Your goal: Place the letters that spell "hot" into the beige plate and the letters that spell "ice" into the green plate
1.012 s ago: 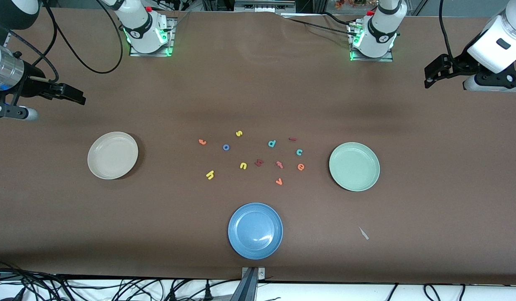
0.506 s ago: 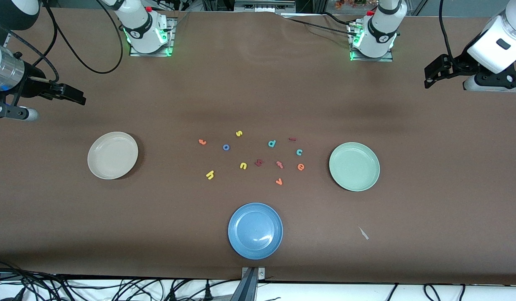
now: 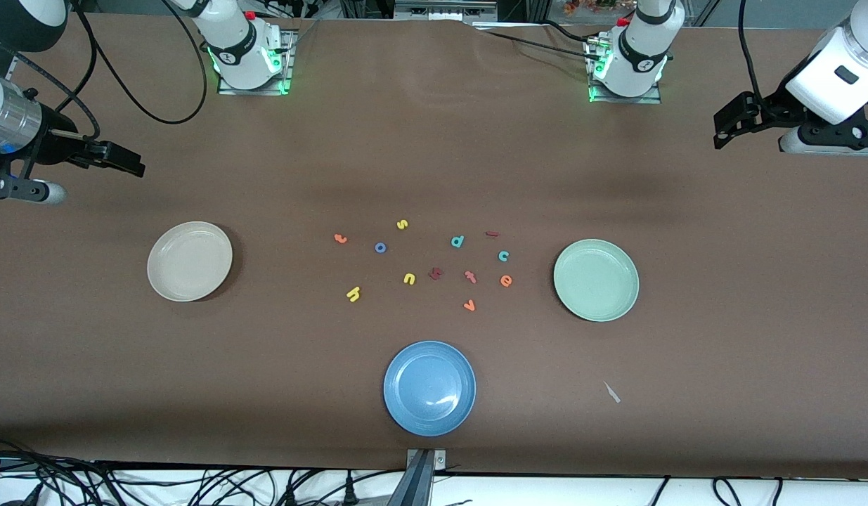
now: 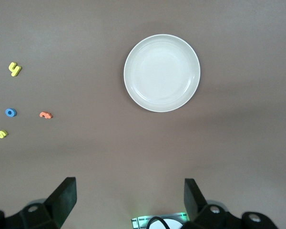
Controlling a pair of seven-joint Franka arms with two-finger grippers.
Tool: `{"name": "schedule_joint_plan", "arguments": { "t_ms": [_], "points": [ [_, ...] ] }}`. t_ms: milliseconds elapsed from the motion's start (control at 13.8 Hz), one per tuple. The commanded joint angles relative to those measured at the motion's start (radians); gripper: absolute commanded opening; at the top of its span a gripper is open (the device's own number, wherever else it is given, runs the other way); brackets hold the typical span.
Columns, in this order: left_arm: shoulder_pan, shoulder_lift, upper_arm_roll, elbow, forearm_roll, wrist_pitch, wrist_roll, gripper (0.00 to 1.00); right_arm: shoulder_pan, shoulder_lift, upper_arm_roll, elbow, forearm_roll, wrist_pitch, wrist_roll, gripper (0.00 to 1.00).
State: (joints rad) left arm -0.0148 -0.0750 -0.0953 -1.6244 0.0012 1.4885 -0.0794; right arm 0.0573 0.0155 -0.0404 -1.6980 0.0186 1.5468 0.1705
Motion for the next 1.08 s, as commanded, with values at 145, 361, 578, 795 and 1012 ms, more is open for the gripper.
{"name": "schedule_joint_plan", "arguments": {
  "t_ms": [145,361,578,795,1012],
  "points": [
    [0.006,0.012,0.0,0.029,-0.03,-0.014,-0.011,1.0,0.01,0.009,-0.009,0.024,0.003,-0.02,0.001,1.0],
    [0.009,0.012,0.0,0.031,-0.047,-0.014,-0.013,1.0,0.01,0.009,-0.009,0.024,0.003,-0.02,0.001,1.0],
    [0.018,0.015,0.0,0.034,-0.05,-0.014,-0.008,1.0,0.012,0.009,-0.007,0.024,0.003,-0.02,0.003,1.0],
    [0.018,0.015,0.0,0.034,-0.05,-0.014,-0.003,1.0,0.012,0.009,-0.007,0.024,0.003,-0.02,0.003,1.0],
    [0.018,0.018,0.0,0.034,-0.05,-0.014,-0.003,1.0,0.013,0.009,-0.007,0.024,0.003,-0.02,0.003,1.0]
  ]
}}
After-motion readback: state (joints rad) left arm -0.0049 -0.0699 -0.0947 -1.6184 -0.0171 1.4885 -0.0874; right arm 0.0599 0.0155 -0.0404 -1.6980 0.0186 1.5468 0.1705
